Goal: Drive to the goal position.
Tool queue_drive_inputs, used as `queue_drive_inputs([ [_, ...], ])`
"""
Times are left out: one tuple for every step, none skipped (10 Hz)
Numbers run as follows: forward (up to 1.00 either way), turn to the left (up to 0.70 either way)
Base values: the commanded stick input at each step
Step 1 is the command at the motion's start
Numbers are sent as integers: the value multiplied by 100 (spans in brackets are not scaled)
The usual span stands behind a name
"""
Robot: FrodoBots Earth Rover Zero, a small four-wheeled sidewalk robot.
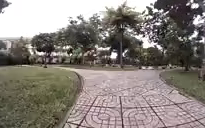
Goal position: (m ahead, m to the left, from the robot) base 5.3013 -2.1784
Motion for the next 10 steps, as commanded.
queue_drive_inputs([
  [100, -14],
  [100, -25],
  [100, -27],
  [100, 0],
  [100, 0],
  [100, 0],
  [100, -27],
  [100, -27],
  [100, -27],
  [100, -27],
])
